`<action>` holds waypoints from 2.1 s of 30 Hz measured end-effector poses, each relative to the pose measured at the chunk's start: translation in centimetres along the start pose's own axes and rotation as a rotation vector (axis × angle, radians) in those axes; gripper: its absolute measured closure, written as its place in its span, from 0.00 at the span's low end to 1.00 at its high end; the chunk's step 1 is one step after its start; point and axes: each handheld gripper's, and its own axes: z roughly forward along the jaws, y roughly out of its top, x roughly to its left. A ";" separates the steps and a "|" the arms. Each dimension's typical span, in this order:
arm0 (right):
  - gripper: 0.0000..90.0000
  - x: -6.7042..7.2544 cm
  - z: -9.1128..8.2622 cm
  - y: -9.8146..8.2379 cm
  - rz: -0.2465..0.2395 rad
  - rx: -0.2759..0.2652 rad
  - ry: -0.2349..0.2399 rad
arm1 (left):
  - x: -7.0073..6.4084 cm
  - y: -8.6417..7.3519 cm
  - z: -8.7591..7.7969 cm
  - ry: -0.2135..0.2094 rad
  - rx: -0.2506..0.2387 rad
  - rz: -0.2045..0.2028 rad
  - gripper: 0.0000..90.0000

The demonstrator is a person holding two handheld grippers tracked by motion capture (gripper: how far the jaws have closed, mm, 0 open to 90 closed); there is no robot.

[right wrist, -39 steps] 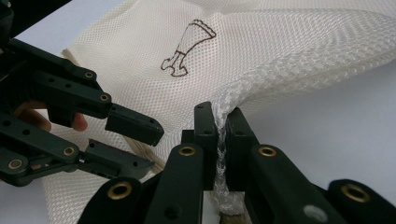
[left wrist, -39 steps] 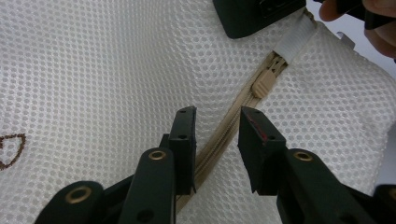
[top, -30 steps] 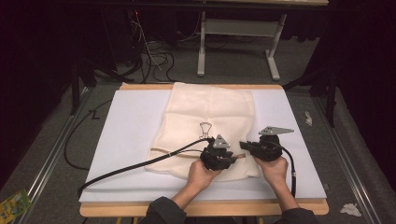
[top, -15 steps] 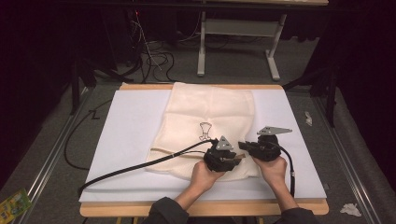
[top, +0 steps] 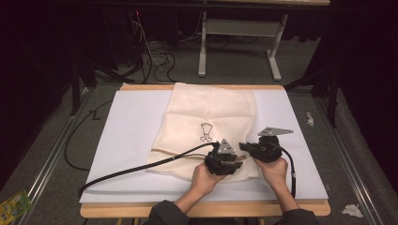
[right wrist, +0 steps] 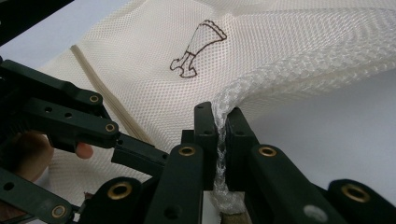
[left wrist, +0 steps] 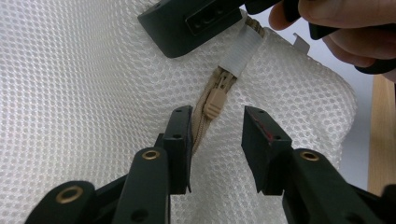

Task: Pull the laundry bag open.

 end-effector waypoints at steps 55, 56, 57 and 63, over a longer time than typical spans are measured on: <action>0.97 0.1 -0.1 -0.2 0.000 -0.001 0.022 | 0.4 0.2 0.8 -0.073 -0.043 -0.069 0.94; 0.97 0.1 -0.1 -0.2 0.004 0.000 0.023 | 0.4 0.2 0.8 -0.072 -0.042 -0.070 0.95; 0.97 0.1 -0.1 -0.2 0.006 -0.001 0.021 | 0.4 0.2 0.7 -0.073 -0.040 -0.071 0.96; 0.97 0.0 -0.2 -0.2 -0.003 0.003 0.014 | 0.5 0.4 0.3 -0.076 -0.031 -0.067 0.96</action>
